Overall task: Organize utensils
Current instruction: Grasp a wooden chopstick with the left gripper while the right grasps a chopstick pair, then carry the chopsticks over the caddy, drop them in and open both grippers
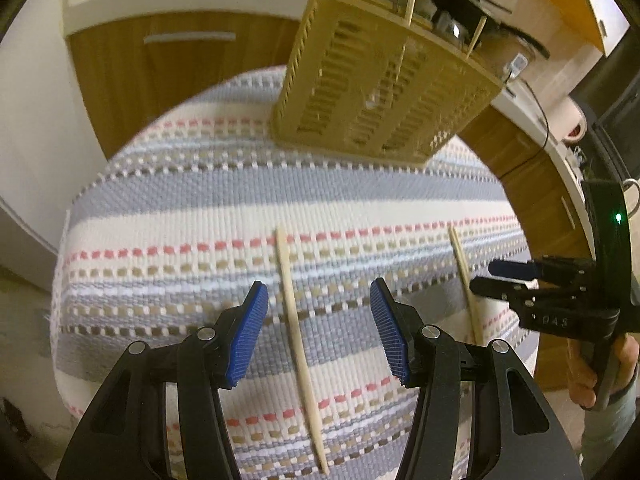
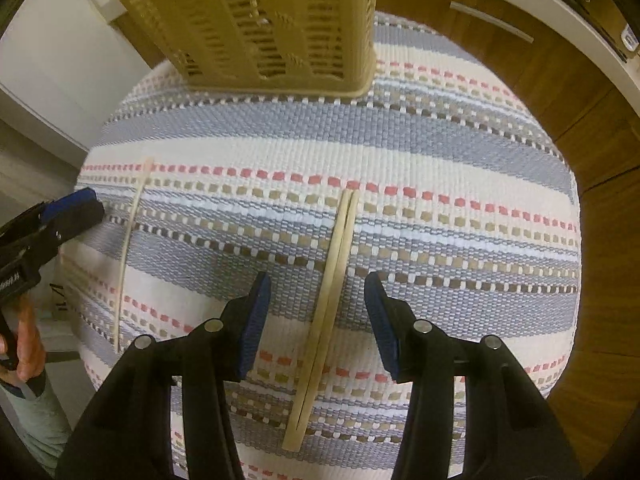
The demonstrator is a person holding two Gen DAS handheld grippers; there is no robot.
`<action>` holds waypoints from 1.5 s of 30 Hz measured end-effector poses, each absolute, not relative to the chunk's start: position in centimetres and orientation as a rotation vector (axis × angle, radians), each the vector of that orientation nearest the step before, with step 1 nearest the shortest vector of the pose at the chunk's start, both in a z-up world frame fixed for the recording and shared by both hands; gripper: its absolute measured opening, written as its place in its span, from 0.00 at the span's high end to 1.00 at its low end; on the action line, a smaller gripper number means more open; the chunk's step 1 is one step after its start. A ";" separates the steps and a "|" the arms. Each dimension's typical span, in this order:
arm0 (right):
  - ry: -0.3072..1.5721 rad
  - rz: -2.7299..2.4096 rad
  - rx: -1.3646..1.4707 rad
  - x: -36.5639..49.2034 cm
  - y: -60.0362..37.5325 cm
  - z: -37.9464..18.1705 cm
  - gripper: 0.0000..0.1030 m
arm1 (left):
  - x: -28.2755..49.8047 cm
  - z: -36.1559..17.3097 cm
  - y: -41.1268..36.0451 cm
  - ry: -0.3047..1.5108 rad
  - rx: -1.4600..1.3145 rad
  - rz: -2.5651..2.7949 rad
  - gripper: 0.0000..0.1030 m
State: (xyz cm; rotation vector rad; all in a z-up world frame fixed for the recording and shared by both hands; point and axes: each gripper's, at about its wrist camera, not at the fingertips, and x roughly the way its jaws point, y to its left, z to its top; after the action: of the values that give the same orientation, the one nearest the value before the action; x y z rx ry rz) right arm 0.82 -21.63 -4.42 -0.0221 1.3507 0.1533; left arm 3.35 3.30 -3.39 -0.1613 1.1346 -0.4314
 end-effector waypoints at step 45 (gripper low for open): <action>1.358 0.172 -0.052 1.0 -21.8 -5.1 0.90 | 1.8 -5.4 -3.7 1.087 0.111 -0.368 0.96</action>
State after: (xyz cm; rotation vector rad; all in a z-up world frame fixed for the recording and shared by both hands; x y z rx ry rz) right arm 0.97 -21.85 -5.13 -0.0521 1.3583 0.1722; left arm 1.84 -3.68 -5.38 0.1106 1.0874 -0.3677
